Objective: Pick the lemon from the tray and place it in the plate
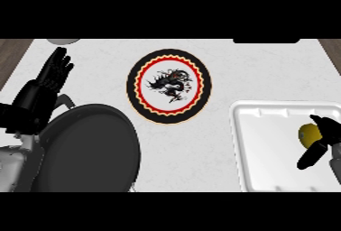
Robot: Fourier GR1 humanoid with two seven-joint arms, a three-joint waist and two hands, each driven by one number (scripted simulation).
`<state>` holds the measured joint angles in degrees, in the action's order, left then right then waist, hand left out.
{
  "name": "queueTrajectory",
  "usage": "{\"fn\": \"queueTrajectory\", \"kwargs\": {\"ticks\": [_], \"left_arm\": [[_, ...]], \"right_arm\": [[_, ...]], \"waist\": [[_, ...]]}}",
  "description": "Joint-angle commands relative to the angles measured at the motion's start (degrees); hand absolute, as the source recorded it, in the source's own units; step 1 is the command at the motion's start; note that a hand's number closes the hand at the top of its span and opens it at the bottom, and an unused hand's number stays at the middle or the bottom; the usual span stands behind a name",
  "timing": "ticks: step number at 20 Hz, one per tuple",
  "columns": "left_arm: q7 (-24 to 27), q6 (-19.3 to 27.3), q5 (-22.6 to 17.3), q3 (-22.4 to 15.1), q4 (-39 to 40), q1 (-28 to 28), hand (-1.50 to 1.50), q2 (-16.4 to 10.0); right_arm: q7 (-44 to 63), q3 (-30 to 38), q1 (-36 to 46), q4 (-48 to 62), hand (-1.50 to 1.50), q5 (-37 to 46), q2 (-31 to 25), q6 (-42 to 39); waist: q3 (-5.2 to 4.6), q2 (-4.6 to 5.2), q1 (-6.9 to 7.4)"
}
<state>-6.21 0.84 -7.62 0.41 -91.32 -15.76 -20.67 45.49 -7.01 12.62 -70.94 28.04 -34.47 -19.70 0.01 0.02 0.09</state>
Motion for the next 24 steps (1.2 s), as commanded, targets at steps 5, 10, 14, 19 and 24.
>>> {"fn": "queueTrajectory", "kwargs": {"ticks": [5, 10, 14, 19, 24], "left_arm": [[-1.3, -0.1, 1.3, -0.4, -3.3, 2.1, 0.00, 1.4], [-0.4, -1.2, 0.8, -0.3, -1.6, -0.7, 0.00, 1.7], [1.3, -1.5, 1.7, -1.2, 0.4, -1.9, 0.00, 2.3], [-0.2, -2.1, 0.9, -0.5, 0.7, -2.4, 0.00, 2.1], [-0.8, -2.3, 0.6, 1.1, 0.5, -2.4, 0.00, 1.4]], "right_arm": [[-8.5, -0.5, 0.6, 2.4, 1.50, 9.7, 2.1, 13.6], [-25.3, -2.5, 9.6, 12.3, 1.50, 12.5, -2.0, 12.6], [-42.5, -3.9, 13.1, 16.2, 1.50, 13.5, -7.4, 12.8], [-54.0, -1.4, 20.6, 26.3, 1.50, 15.8, -7.3, 22.0], [-62.8, 1.3, 28.8, 29.3, 1.50, 11.4, -5.6, 17.3]], "waist": [[0.03, -0.12, 0.31], [0.19, 0.63, 2.55], [0.33, 1.43, 3.58], [0.20, 0.92, 2.80], [0.06, 0.42, 2.02]]}}
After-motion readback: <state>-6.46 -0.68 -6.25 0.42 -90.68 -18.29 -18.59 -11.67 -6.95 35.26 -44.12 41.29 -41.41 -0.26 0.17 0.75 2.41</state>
